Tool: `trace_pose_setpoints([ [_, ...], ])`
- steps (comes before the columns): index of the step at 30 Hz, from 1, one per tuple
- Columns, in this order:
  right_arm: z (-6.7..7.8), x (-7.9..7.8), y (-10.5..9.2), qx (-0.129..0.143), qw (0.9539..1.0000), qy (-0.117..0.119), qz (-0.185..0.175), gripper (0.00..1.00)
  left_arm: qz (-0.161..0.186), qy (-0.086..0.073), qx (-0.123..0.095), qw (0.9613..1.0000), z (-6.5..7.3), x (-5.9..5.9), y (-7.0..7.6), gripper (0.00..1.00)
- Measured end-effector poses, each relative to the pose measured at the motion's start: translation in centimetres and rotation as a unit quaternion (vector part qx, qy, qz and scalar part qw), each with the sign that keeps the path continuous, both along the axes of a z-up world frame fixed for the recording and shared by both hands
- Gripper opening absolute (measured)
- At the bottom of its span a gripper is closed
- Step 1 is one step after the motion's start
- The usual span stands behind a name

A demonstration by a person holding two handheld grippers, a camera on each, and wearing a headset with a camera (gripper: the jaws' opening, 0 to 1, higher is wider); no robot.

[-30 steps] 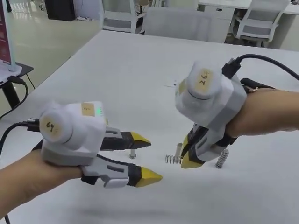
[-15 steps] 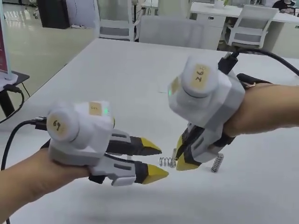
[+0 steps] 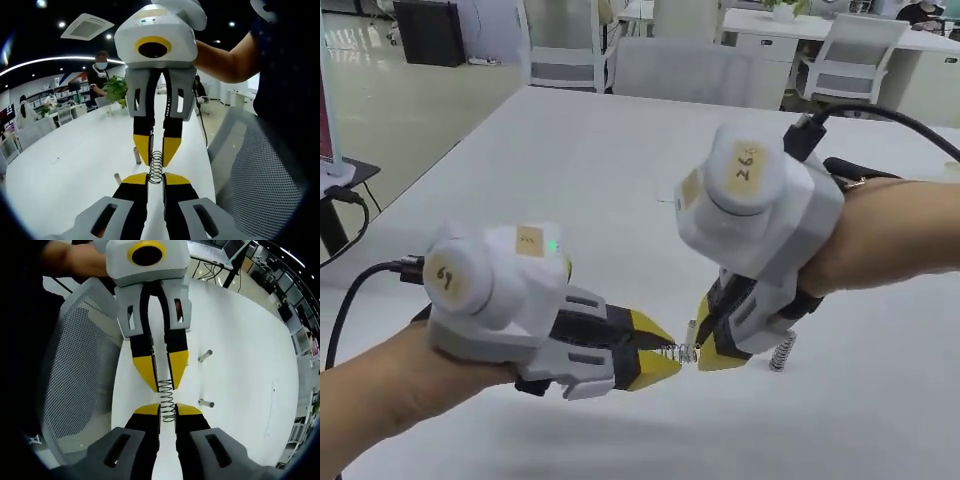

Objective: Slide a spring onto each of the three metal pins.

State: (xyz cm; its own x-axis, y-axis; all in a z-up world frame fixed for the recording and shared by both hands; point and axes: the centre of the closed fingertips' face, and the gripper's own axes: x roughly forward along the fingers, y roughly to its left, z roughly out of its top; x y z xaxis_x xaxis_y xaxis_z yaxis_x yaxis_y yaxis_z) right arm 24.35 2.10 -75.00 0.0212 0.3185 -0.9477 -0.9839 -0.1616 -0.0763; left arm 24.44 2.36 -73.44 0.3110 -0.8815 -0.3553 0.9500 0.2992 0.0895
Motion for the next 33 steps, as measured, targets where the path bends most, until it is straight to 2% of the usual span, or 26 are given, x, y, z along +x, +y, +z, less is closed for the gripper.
trace_pose_setpoints([
  [19,1.7,-0.6,0.2,0.017,0.9997,-0.013,0.015,0.08,-0.001,-0.013,0.009,0.9999,-0.1,-0.1,-0.2,0.02],
  [29,1.7,-0.5,0.1,0.023,0.9997,-0.007,0.007,0.09,-0.001,-0.016,0.009,0.9998,0.3,-0.2,-0.2,0.02],
  [33,1.4,-0.5,-0.1,0.02,0.9998,-0.005,0.008,0.12,0.001,-0.017,0.007,0.9998,0.4,-0.3,-0.1,0.02],
])
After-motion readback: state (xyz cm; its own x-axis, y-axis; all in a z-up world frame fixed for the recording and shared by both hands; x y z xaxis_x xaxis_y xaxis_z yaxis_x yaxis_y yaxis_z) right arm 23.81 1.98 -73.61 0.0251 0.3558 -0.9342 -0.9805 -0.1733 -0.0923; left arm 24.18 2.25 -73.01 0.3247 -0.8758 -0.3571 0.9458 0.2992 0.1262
